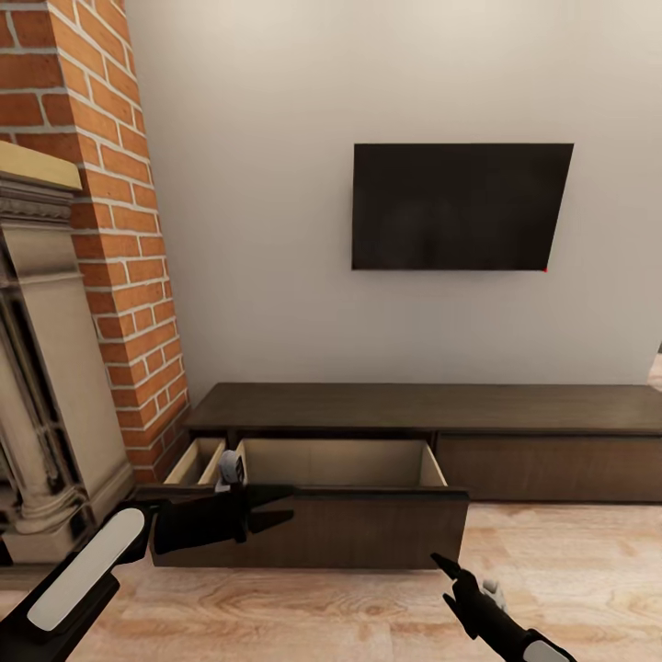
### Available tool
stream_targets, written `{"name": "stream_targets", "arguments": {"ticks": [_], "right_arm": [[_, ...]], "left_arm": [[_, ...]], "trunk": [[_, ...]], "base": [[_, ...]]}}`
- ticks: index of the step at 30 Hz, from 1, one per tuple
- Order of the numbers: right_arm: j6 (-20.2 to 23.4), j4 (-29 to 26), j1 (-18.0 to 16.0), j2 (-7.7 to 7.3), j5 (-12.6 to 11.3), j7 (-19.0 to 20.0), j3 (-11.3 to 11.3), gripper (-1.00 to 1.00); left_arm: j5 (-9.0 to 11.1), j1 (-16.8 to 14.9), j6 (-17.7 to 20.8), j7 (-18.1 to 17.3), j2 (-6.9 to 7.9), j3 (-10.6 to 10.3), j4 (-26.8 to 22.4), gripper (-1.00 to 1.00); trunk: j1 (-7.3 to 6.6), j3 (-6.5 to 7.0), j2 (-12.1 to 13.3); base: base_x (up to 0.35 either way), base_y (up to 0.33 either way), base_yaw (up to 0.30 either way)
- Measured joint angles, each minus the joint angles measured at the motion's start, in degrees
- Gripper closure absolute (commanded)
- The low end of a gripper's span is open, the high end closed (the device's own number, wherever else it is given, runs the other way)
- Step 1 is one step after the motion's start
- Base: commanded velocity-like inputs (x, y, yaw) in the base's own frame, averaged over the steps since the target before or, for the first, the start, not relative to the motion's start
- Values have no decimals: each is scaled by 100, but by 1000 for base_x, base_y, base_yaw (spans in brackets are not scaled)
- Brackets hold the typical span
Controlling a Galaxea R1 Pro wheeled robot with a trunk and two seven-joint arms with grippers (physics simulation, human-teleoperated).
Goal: Place each of the two pumpkins and all three candles from the living room inside a cabinet in the living room (use any cabinet), then make sure every cabinet is closed, and position the cauldron so it is next to a table in the living room.
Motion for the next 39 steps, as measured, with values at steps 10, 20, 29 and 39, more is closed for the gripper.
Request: {"name": "stream_targets", "arguments": {"ticks": [10,20,29,39], "right_arm": [[-5,2,8,0,0,-9,-1,-100],[-118,2,9,0,2,-1,3,-100],[-167,-6,9,0,64,-14,3,-100],[-347,-1,9,-1,279,-66,13,-100]], "left_arm": [[0,-1,0,0,2,0,0,-100],[-4,1,2,0,2,0,0,-100],[-1,0,3,0,9,43,-1,-100],[-3,0,3,0,14,40,-7,-100]], "trunk": [[-216,179,401],[-349,276,643],[-395,241,722],[-547,327,1004]], "base": [[-277,0,0],[-310,0,15],[-67,0,72],[-214,0,35]]}}
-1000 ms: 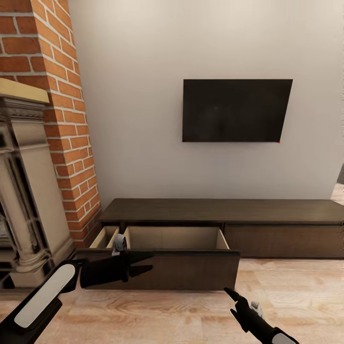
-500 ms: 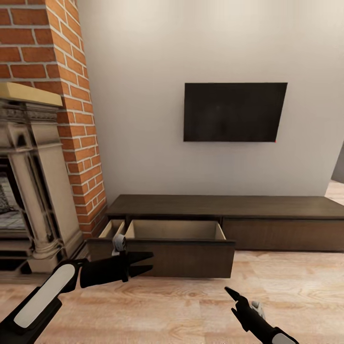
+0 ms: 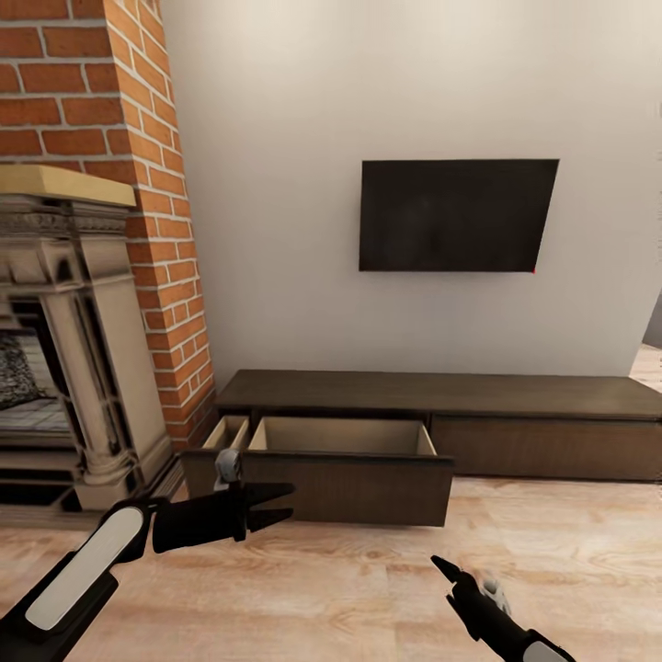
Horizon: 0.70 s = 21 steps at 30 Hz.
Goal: Place each of the two pumpkins and all three candles from the living room inside a cabinet in the living room (use any cabinet), then make sure every cabinet is closed, and position the cauldron so it is next to a table in the living room.
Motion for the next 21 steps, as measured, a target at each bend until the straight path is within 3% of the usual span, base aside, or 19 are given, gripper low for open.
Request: {"name": "stream_targets", "arguments": {"ticks": [6,21], "right_arm": [[-122,3,0,0,7,1,0,-100],[-137,2,1,0,11,1,0,-100]], "left_arm": [[0,-1,2,0,3,21,3,-100],[-23,5,-12,-8,47,38,8,-100]], "trunk": [[-1,-18,0],[-3,-113,0]], "base": [[-251,0,-124],[-22,15,-206]]}}
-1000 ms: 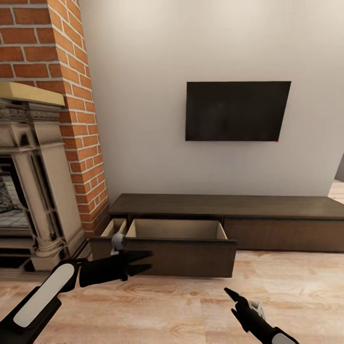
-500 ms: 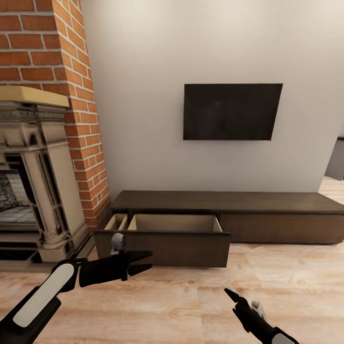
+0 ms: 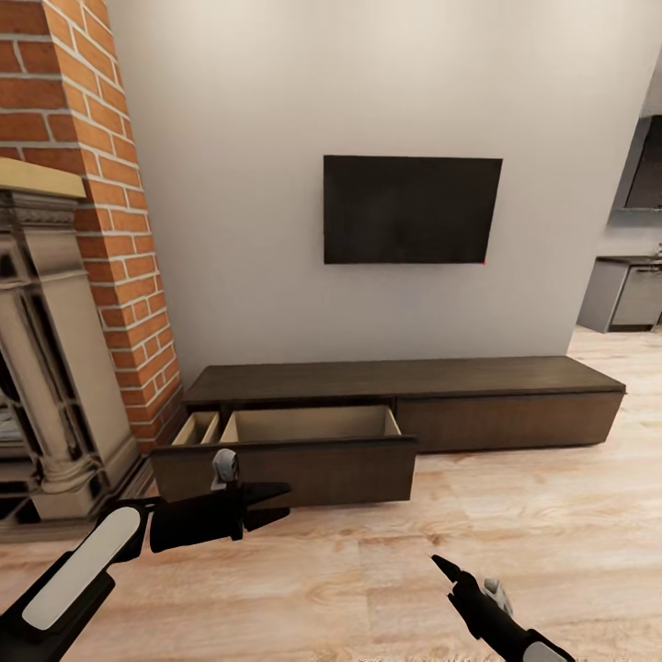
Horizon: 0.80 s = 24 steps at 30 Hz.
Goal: Place each of the two pumpkins and all three candles from the living room inside a cabinet in the living room (use any cabinet), then make sure every cabinet is closed, and position the cauldron so it is next to a table in the living room.
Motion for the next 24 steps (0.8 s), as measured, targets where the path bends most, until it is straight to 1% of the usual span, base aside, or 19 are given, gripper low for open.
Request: {"name": "stream_targets", "arguments": {"ticks": [10,16,24], "right_arm": [[1,0,0,-2,5,0,-2,-100],[0,2,1,-5,7,0,-2,-100],[0,74,-2,-10,3,0,-1,-100]], "left_arm": [[3,0,0,3,8,-1,-1,-100],[-4,1,0,5,9,-1,-1,-100],[4,2,-1,-2,9,0,0,-100]], "trunk": [[0,-65,0],[-2,-104,0],[0,-155,0]], "base": [[-18,214,-208],[174,240,-208],[36,45,-211]]}}
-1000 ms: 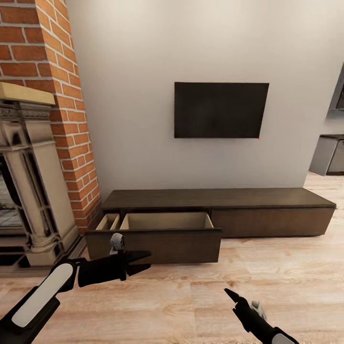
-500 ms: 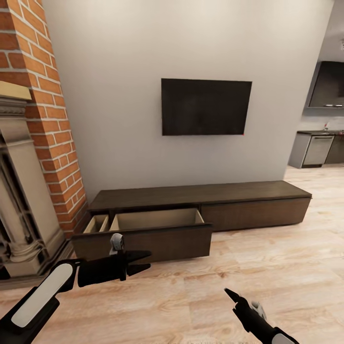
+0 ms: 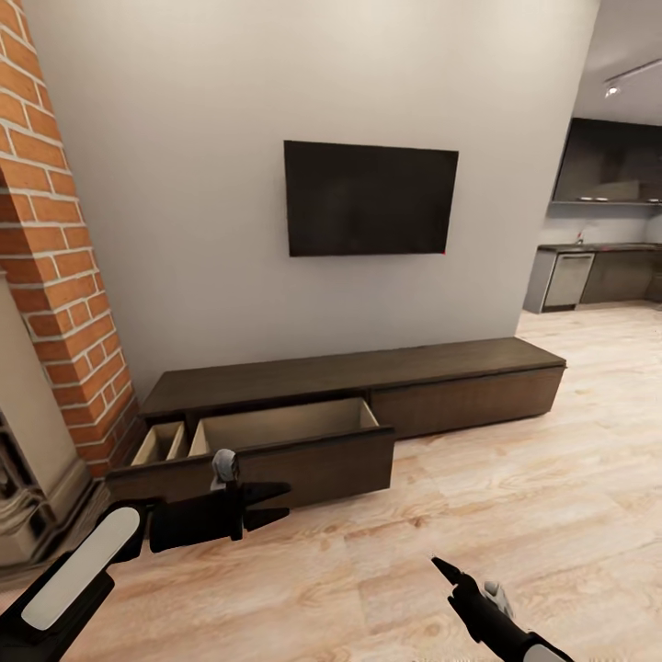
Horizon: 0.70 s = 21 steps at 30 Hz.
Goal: Place each of the two pumpkins and all three candles from the living room inside a cabinet in the living room (use any cabinet), then make sure every cabinet is closed, and position the cauldron so it is next to a table in the living room.
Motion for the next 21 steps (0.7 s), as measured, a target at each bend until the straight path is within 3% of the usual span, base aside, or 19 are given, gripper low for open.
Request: {"name": "stream_targets", "arguments": {"ticks": [21], "right_arm": [[-15,49,2,-25,-1,0,-2,-100]], "left_arm": [[0,0,0,-2,8,0,0,-100]], "trunk": [[0,-134,0]], "base": [[0,69,-214]]}}
